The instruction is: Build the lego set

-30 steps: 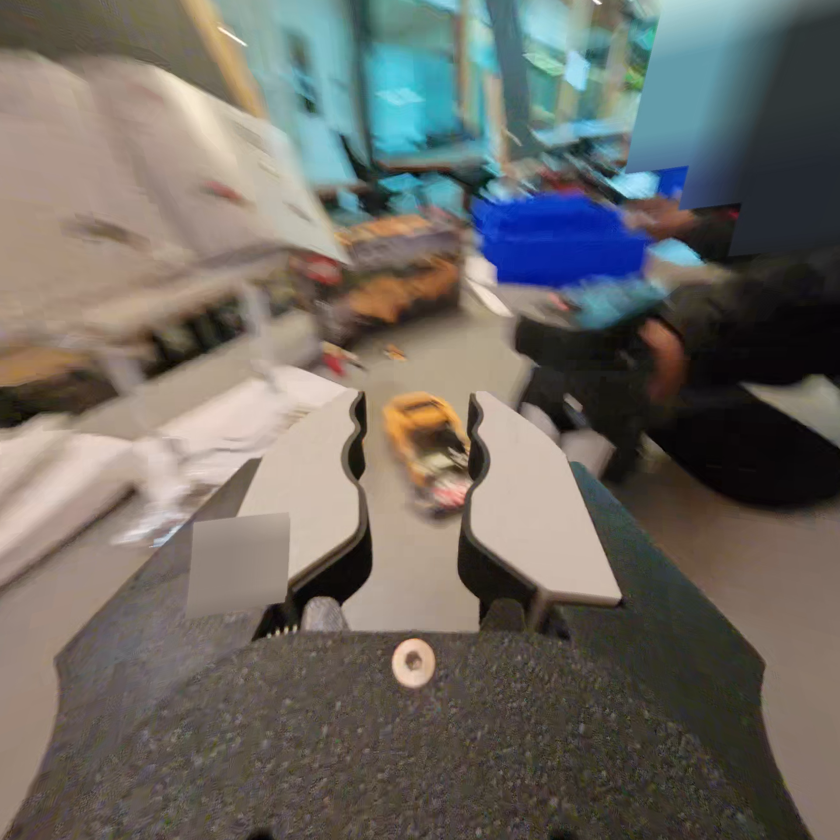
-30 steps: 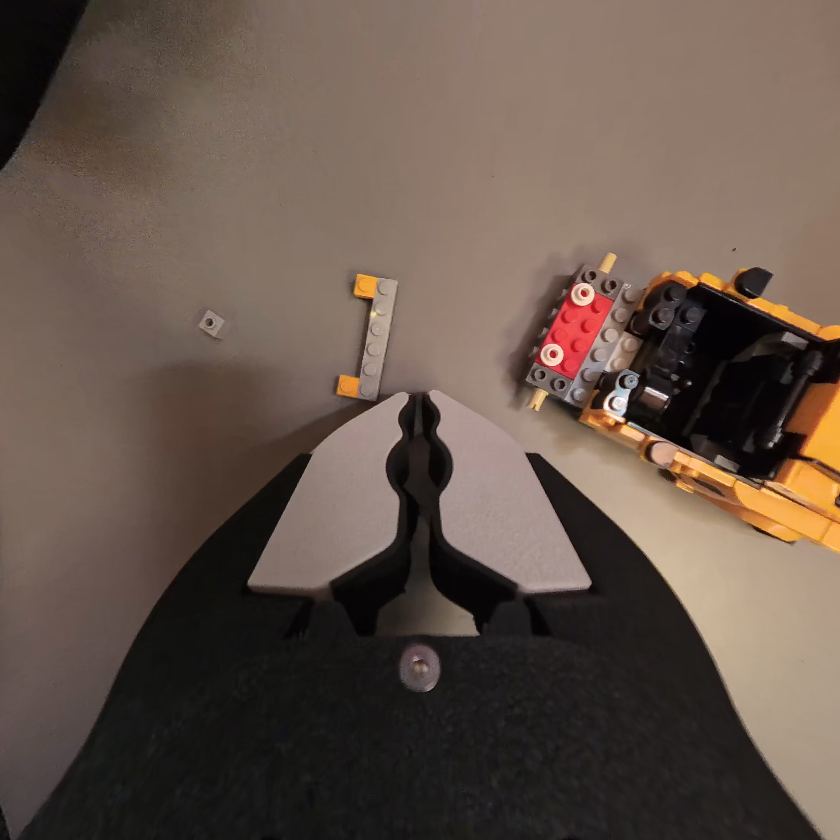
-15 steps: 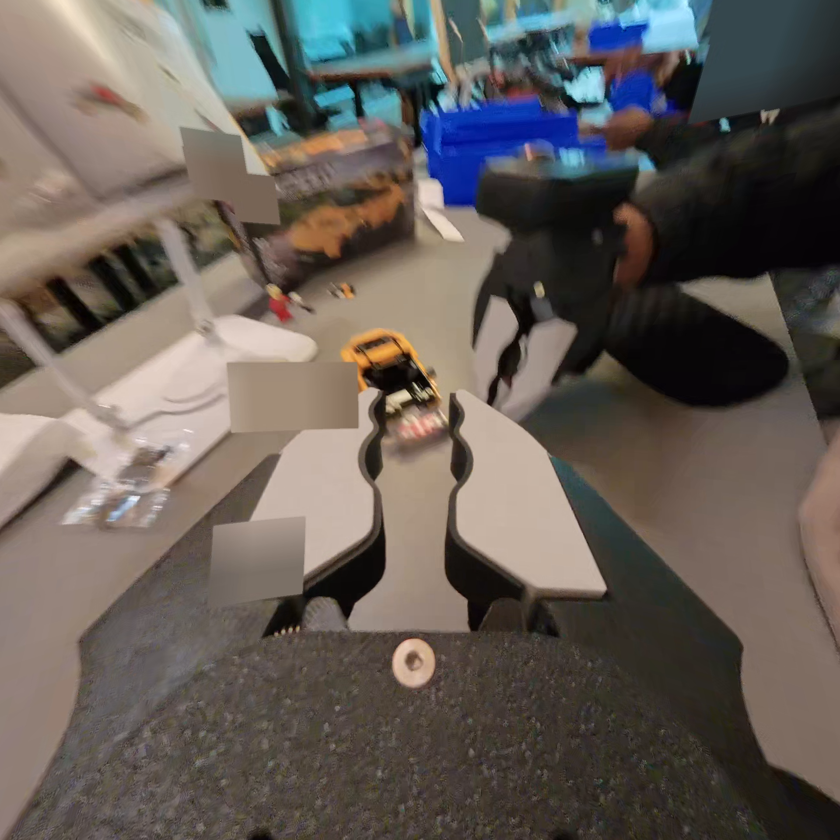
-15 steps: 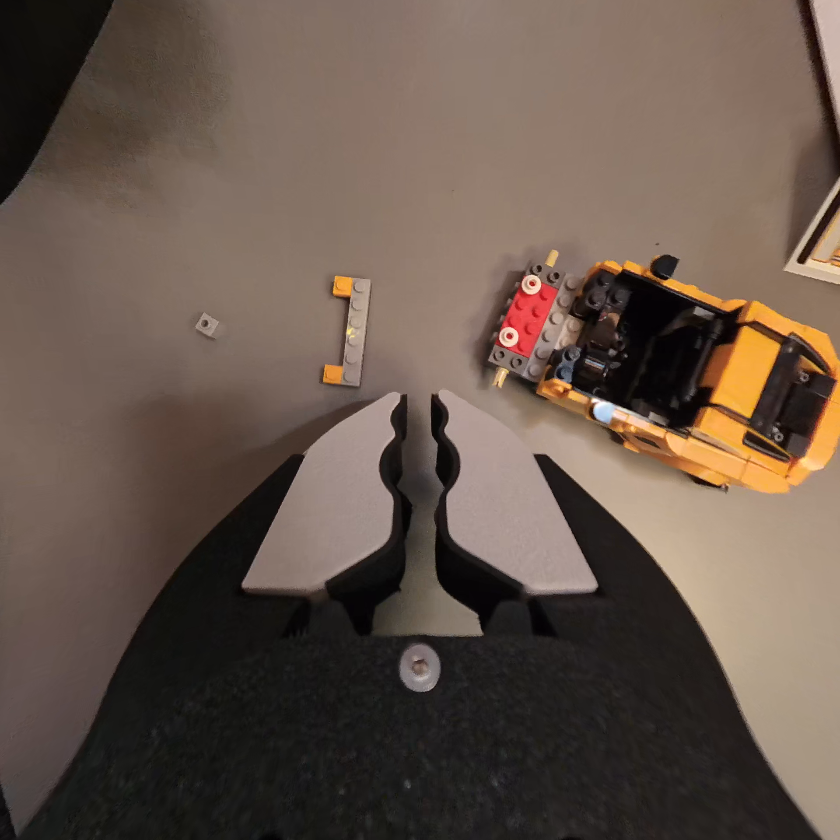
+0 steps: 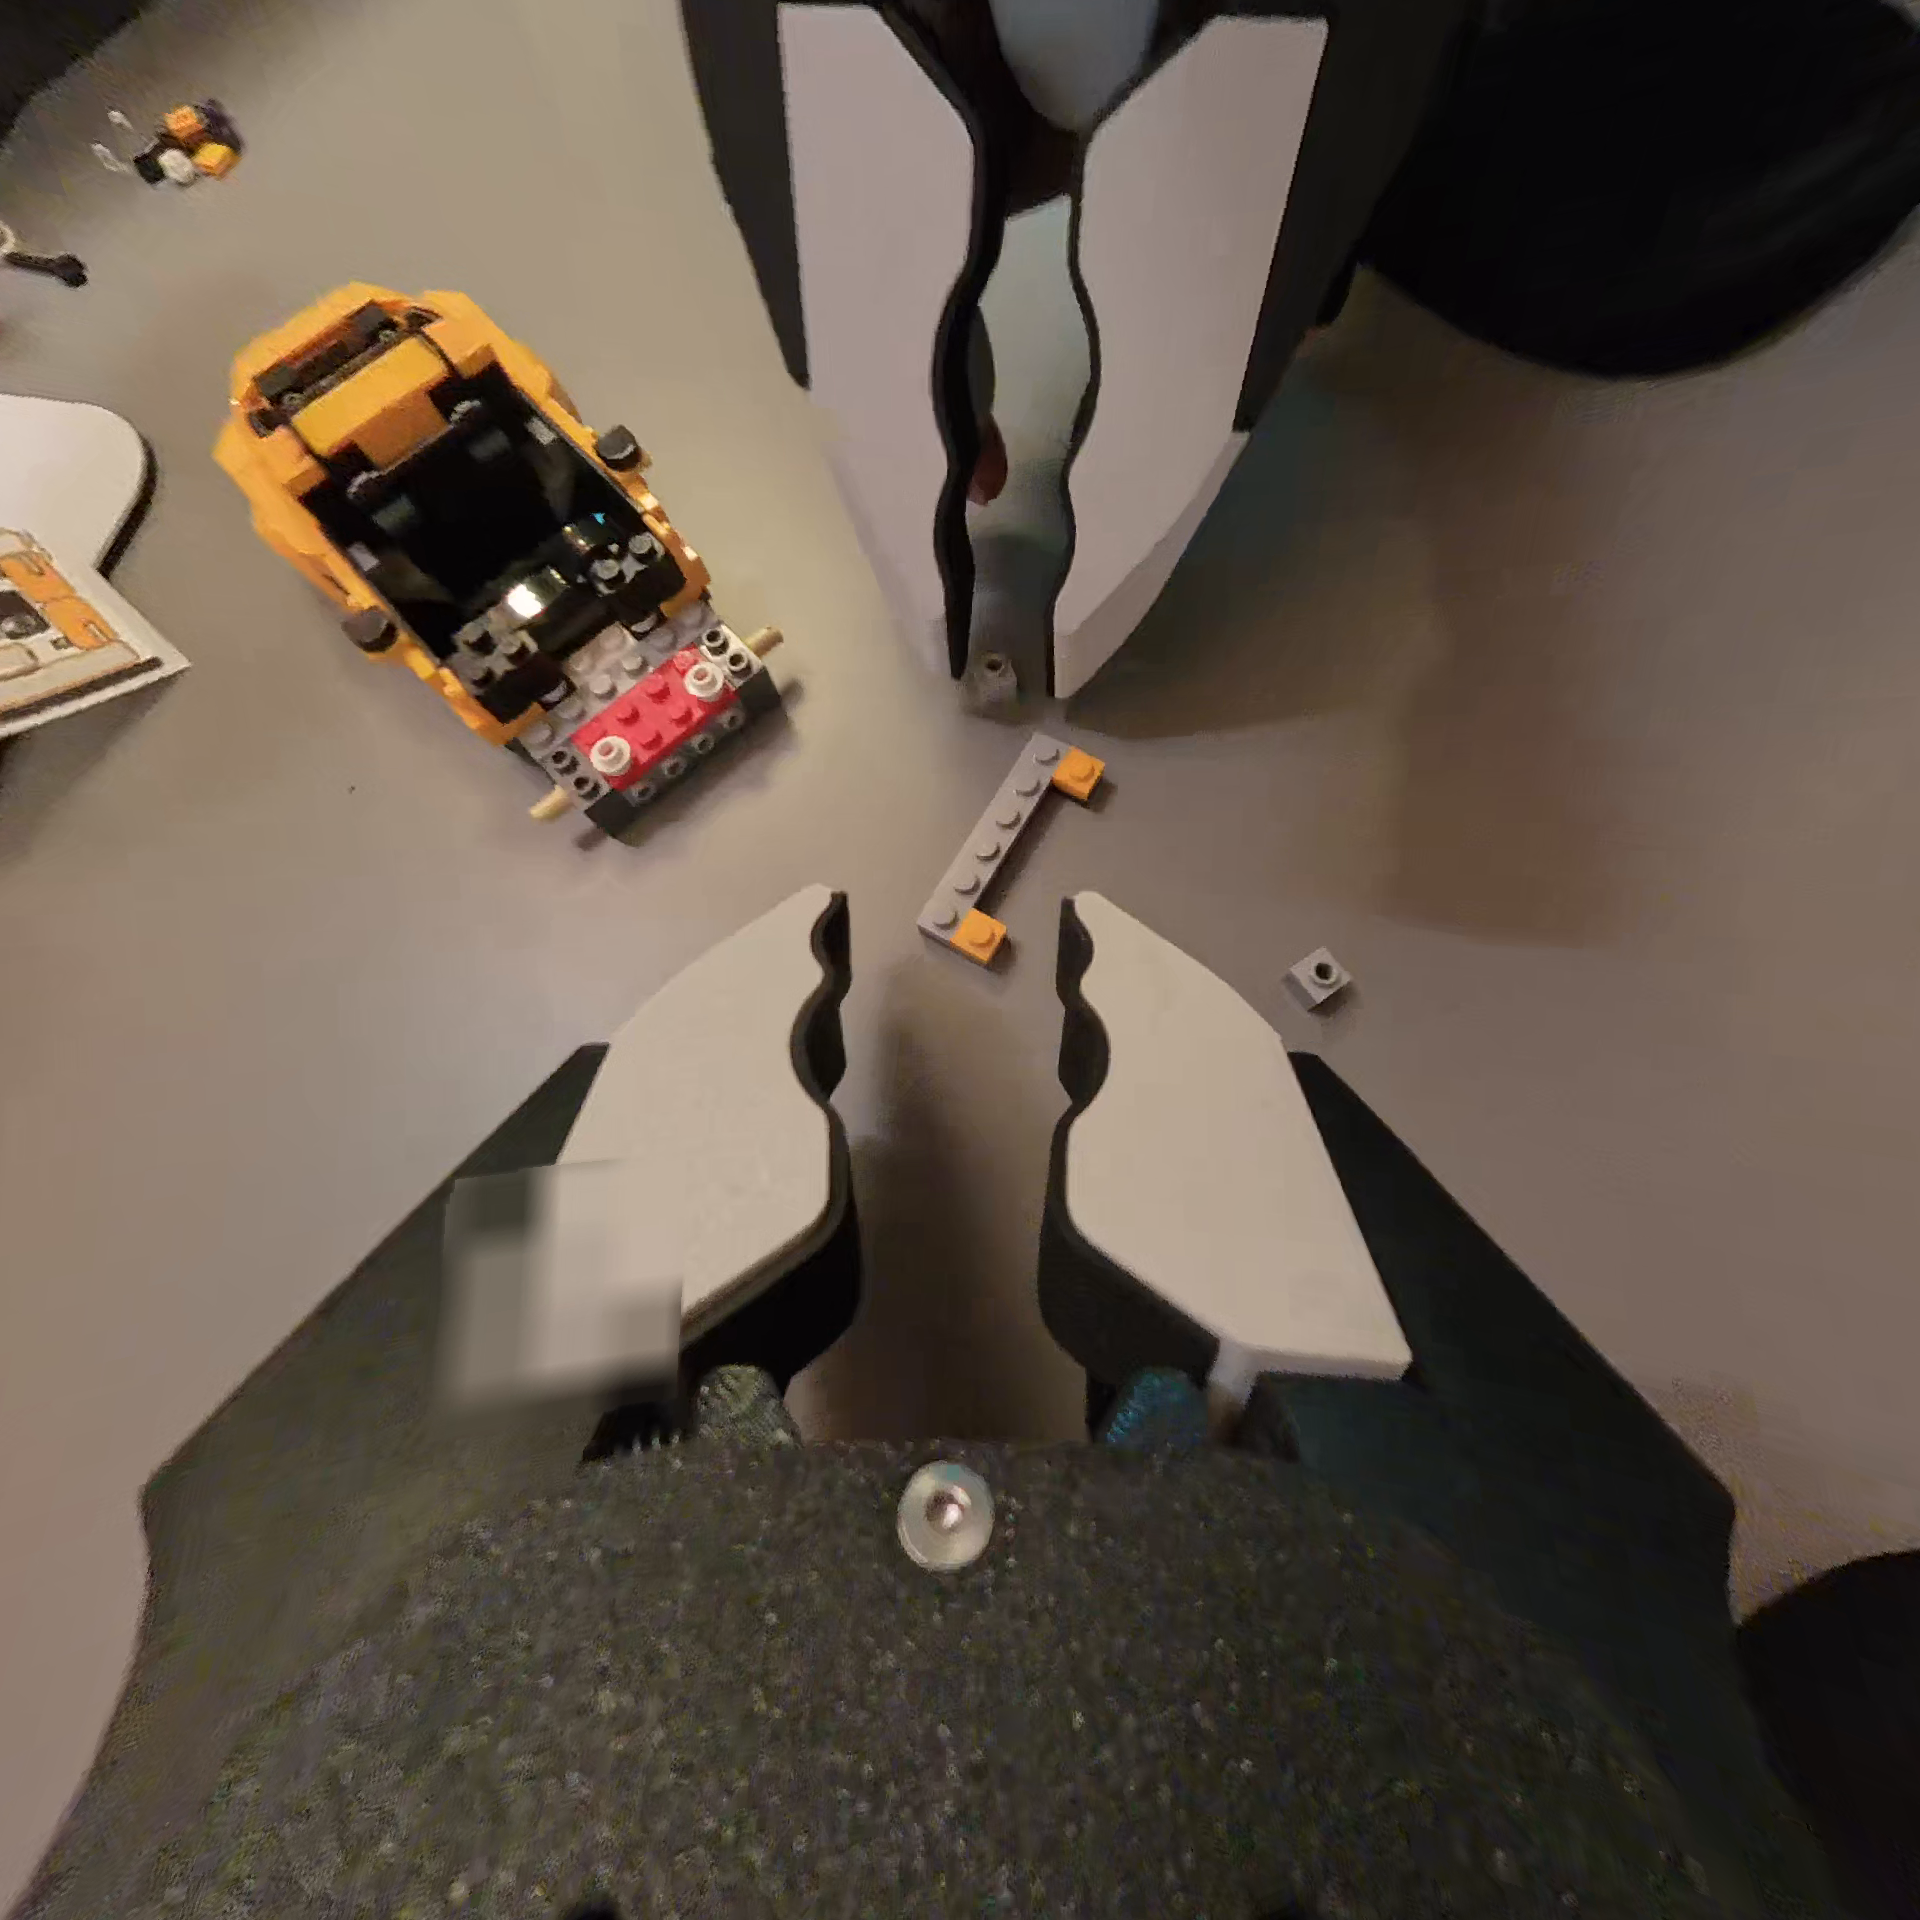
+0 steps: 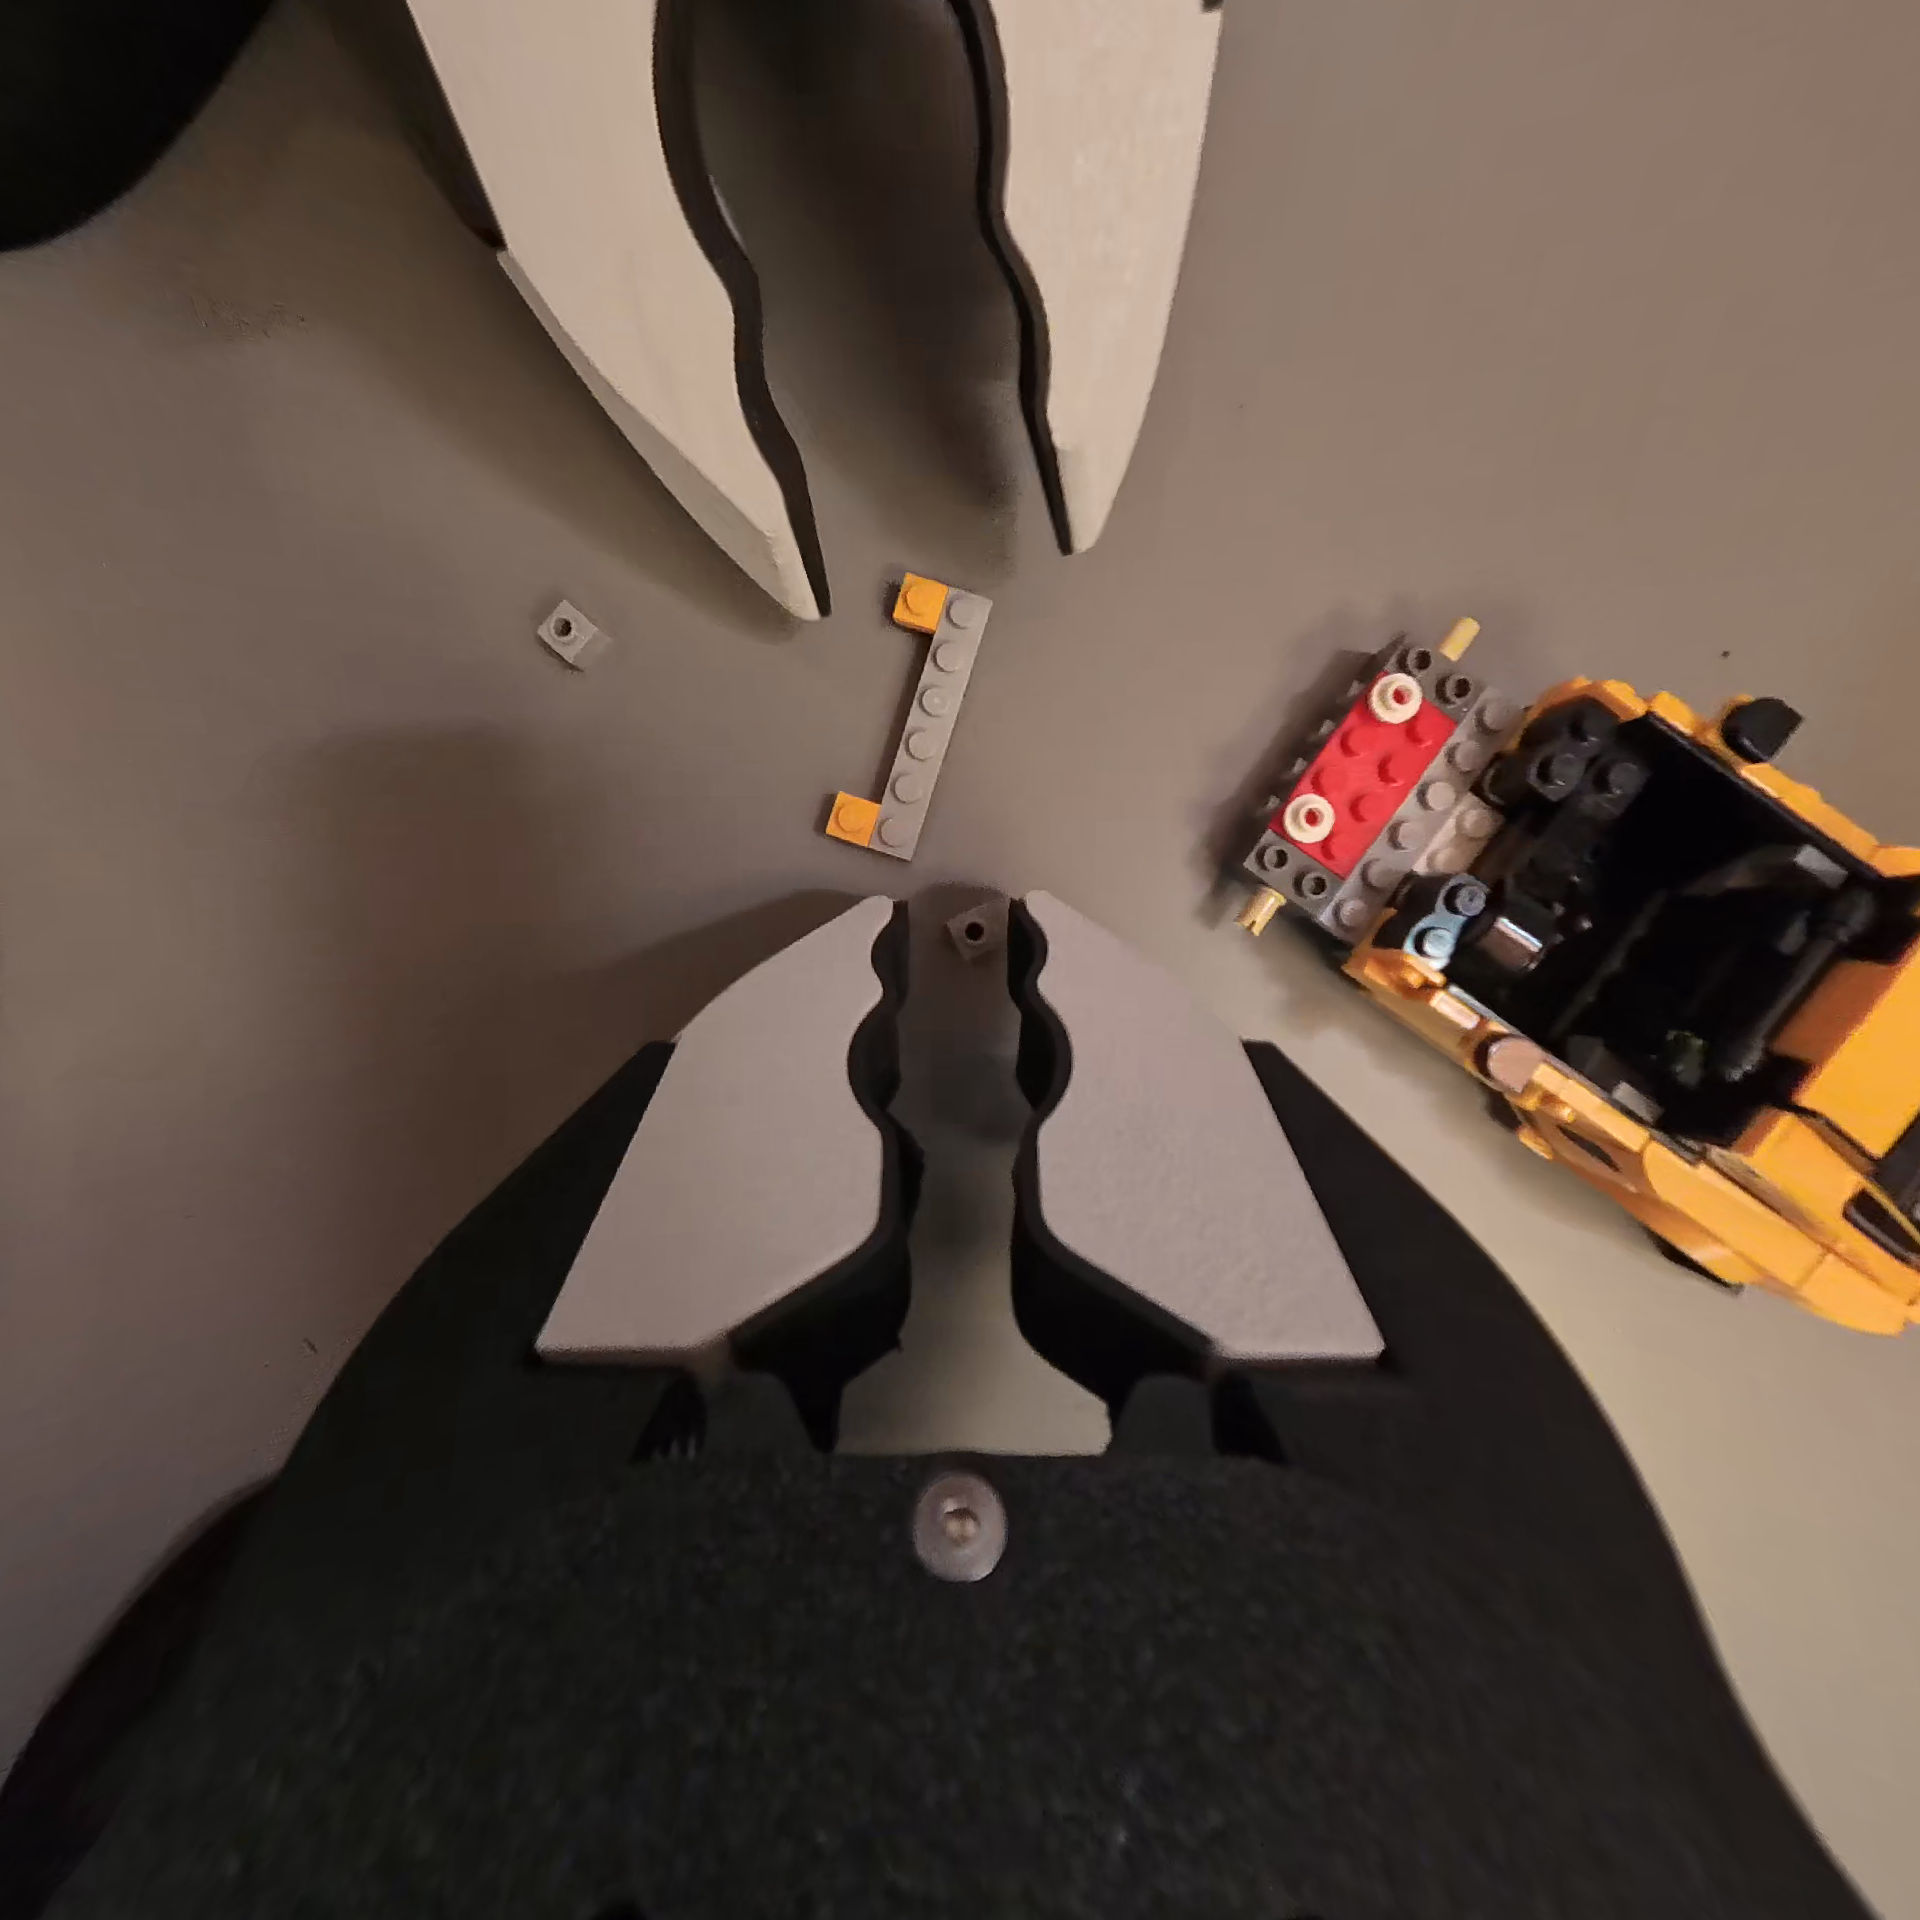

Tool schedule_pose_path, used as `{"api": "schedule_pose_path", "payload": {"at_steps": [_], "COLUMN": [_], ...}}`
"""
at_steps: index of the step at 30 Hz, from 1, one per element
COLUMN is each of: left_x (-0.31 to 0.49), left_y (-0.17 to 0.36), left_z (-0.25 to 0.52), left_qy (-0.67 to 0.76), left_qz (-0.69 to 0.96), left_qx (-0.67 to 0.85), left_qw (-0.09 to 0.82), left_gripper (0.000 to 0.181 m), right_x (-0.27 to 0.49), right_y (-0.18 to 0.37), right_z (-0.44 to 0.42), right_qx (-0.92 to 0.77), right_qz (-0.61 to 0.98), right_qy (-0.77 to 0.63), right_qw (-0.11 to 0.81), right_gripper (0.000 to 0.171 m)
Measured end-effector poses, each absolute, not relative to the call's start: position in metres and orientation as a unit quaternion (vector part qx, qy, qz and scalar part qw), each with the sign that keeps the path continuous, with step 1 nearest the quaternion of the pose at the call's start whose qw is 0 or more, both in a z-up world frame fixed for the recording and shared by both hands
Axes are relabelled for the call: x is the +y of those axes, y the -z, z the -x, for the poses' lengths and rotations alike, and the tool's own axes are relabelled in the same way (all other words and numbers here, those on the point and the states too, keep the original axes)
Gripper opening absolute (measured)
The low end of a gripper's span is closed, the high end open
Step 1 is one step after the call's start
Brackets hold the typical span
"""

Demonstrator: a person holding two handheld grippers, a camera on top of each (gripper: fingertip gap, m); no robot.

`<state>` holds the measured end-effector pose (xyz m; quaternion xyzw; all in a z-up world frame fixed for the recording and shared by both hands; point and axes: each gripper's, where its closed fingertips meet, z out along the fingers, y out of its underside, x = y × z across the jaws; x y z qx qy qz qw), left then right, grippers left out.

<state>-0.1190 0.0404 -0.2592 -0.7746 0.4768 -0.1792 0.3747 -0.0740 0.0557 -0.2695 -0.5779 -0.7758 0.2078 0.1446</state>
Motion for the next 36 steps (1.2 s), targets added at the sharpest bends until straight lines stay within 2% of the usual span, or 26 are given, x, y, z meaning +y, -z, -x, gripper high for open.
{"api": "schedule_pose_path", "payload": {"at_steps": [6, 16, 36], "left_x": [0.041, 0.029, 0.025], "left_y": [0.271, 0.273, 0.273], "left_z": [0.12, 0.114, 0.11], "left_qy": [0.168, 0.17, 0.173], "left_qz": [0.766, 0.761, 0.773], "left_qx": [0.521, 0.533, 0.52], "left_qw": [0.338, 0.329, 0.321], "left_gripper": [0.037, 0.016, 0.016], "right_x": [0.058, 0.055, 0.047], "right_y": [0.275, 0.275, 0.249], "right_z": [0.07, 0.072, 0.083], "right_qx": [-0.792, -0.795, -0.781], "right_qz": [0.565, 0.563, 0.57], "right_qy": [-0.195, -0.191, -0.198], "right_qw": [0.126, 0.122, 0.159], "right_gripper": [0.01, 0.008, 0.008]}}
